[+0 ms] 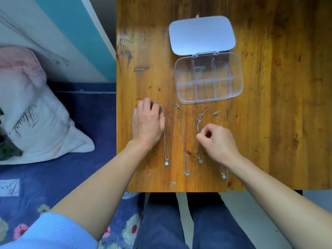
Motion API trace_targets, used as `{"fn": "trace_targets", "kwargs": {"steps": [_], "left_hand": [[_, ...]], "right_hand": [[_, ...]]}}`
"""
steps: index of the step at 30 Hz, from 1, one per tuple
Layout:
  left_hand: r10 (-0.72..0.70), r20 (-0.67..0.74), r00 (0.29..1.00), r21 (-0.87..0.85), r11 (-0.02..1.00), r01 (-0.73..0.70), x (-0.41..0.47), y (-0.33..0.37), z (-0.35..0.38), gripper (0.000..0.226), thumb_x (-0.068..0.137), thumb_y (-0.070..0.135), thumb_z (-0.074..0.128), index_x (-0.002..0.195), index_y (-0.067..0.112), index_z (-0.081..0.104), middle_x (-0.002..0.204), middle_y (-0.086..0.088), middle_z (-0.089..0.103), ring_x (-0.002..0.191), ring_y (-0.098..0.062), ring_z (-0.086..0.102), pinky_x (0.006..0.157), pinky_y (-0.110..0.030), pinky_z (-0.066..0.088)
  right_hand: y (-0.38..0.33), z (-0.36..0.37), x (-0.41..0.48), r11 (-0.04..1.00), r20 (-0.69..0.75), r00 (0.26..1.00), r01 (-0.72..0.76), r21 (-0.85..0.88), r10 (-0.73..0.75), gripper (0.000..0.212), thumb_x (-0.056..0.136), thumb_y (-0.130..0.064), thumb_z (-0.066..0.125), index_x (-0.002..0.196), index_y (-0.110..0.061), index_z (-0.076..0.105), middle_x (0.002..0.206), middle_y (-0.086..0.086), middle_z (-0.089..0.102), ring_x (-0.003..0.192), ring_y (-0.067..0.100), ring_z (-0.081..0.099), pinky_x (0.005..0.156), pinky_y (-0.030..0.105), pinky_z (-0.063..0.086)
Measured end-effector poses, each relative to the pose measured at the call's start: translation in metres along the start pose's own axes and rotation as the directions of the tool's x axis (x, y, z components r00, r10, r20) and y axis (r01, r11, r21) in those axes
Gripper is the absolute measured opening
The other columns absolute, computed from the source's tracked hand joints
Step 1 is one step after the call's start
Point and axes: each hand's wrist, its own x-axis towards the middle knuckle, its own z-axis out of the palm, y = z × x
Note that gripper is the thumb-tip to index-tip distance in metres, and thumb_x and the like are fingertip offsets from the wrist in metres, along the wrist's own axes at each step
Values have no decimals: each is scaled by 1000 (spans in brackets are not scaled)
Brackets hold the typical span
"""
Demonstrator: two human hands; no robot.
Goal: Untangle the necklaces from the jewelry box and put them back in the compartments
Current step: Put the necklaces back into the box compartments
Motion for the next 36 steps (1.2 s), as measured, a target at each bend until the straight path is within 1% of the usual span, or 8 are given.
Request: {"fn": "trace_targets", "kwargs": {"steps": [3, 6, 10, 14, 20, 24, 31, 36], "left_hand": [[-13, 6, 1000, -17, 1000, 13, 2, 1, 0, 28, 94, 27, 53, 109, 7, 65, 112, -13, 58, 104, -27, 51, 83, -37, 46], [-40, 11, 999, -63, 997, 41, 4, 2, -2, 26, 95, 29, 54, 108, 9, 64, 109, -11, 59, 102, -25, 51, 83, -35, 44], [-136, 107, 985, -89, 985, 146, 1, 5, -5, 30, 92, 42, 58, 92, 12, 64, 91, -6, 66, 87, -26, 61, 71, -35, 48], [-283, 317, 905, -18, 952, 305, -2, 9, -7, 43, 80, 57, 69, 77, 14, 65, 81, -7, 71, 81, -31, 65, 74, -39, 52], [-378, 479, 792, -36, 893, 448, 3, 12, -9, 37, 74, 45, 79, 86, 12, 67, 90, -7, 72, 89, -30, 66, 68, -36, 45], [-389, 556, 734, -91, 849, 520, 7, 12, -9, 30, 79, 34, 78, 94, 10, 70, 94, -10, 74, 90, -32, 70, 83, -43, 56], [-371, 554, 745, -139, 841, 522, 6, 12, -7, 15, 82, 22, 71, 90, 9, 69, 90, -11, 73, 85, -35, 70, 80, -43, 58], [-349, 414, 841, -74, 907, 413, -2, 15, -5, 13, 83, 21, 70, 90, 10, 69, 91, -10, 70, 89, -34, 65, 70, -37, 49]], "right_hand": [[-11, -24, 0, 961, -130, 991, 40, 275, -4, 17, 75, -15, 66, 59, -15, 61, 67, 3, 69, 66, 18, 62, 60, 29, 47], [-24, -48, 3, 891, -197, 980, 78, 447, 13, 16, 71, -4, 70, 58, -2, 60, 62, 16, 68, 56, 18, 55, 52, 25, 42], [-42, -80, 10, 786, -171, 985, 111, 609, -6, 15, 72, 2, 73, 62, -1, 63, 54, 5, 67, 48, 12, 57, 44, 20, 42], [-59, -110, 21, 697, -113, 990, 137, 703, -80, 14, 77, 5, 70, 78, -9, 70, 61, 2, 70, 56, 13, 65, 45, 19, 47], [-78, -139, 50, 668, -140, 984, 175, 724, -106, 11, 78, -10, 66, 81, -15, 76, 74, 5, 74, 66, 15, 68, 51, 20, 49], [-82, -135, 72, 701, -138, 988, 150, 698, -73, 11, 78, -11, 66, 85, -13, 75, 76, 6, 75, 68, 15, 70, 52, 20, 51], [-75, -106, 114, 845, -110, 994, 47, 532, 14, 11, 85, -5, 64, 83, -13, 71, 88, 14, 73, 69, 14, 71, 53, 19, 52], [-66, -98, 130, 928, -123, 992, 44, 371, 3, 18, 83, 0, 61, 78, -15, 70, 90, 18, 72, 69, 17, 70, 52, 19, 52]]}}
